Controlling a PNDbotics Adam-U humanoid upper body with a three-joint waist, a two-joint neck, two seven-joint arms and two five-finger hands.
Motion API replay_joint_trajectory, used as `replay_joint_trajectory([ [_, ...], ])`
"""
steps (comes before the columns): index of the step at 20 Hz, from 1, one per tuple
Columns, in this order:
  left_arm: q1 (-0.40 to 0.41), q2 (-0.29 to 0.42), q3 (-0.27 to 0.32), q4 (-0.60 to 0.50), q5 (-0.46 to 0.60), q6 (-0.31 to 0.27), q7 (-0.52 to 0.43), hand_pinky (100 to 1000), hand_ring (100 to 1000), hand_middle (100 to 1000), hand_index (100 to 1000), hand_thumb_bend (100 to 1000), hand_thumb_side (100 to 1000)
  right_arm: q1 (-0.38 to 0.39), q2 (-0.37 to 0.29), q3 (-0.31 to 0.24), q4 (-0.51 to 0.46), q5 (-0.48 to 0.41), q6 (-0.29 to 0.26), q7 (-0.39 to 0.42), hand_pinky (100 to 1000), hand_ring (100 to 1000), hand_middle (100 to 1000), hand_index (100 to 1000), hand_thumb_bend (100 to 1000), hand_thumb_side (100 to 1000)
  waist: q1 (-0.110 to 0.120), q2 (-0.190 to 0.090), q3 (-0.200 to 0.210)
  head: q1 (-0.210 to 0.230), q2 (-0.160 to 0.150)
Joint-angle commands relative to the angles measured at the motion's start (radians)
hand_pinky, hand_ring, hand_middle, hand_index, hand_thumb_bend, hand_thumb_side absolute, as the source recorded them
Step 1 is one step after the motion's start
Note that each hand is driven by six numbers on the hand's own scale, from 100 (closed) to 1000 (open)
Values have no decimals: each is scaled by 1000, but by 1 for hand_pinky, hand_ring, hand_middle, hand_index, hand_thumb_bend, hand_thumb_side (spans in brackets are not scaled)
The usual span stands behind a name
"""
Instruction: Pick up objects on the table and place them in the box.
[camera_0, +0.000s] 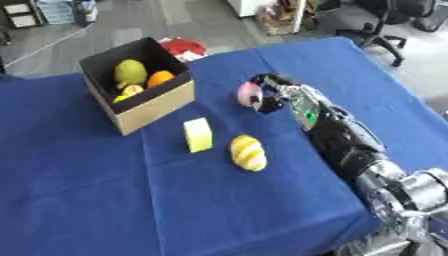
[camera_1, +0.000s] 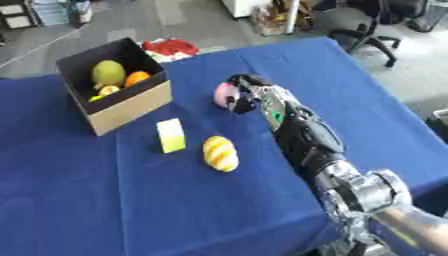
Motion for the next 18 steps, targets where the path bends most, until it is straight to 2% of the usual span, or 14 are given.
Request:
replay_joint_trajectory([
  [1,-3,3,4,-21,-6,1,-6,745,631,632,798,127,573,-17,1,-9,-17,19,-5,-76,802,709,557,650,100,130,13,-25,2,-5,4],
  [2,-2,0,3,-20,-6,2,-6,745,630,631,797,123,577,-18,4,-12,-27,18,-8,-120,766,643,445,521,100,115,14,-25,4,-6,4],
  [3,-2,-2,2,-20,-6,4,-6,745,629,630,797,123,577,-17,7,-14,-36,14,-10,-165,762,637,437,512,100,115,15,-25,5,-7,4],
  [4,0,-4,1,-19,-6,5,-7,745,628,629,797,121,581,-20,10,-16,-47,4,-13,-207,744,607,388,453,100,110,16,-25,7,-8,4],
  [6,2,-10,0,-19,-6,6,-8,744,627,627,796,118,582,-35,15,-16,-75,-28,-23,-277,733,588,362,422,100,109,18,-26,11,-10,4],
  [9,1,-23,-2,-18,-3,8,-6,743,625,625,794,116,583,-70,28,-8,-111,-83,-35,-318,731,583,364,429,100,121,22,-27,18,-14,4],
  [12,-3,-42,-9,-18,1,9,-12,743,624,624,794,116,583,-116,55,10,-141,-111,-51,-304,738,588,380,451,100,109,27,-31,35,-27,4],
  [18,-18,-84,-35,-18,2,14,-35,743,624,623,794,115,585,-177,125,17,-149,-67,-56,-272,751,602,412,496,100,100,37,-33,84,-66,4],
])
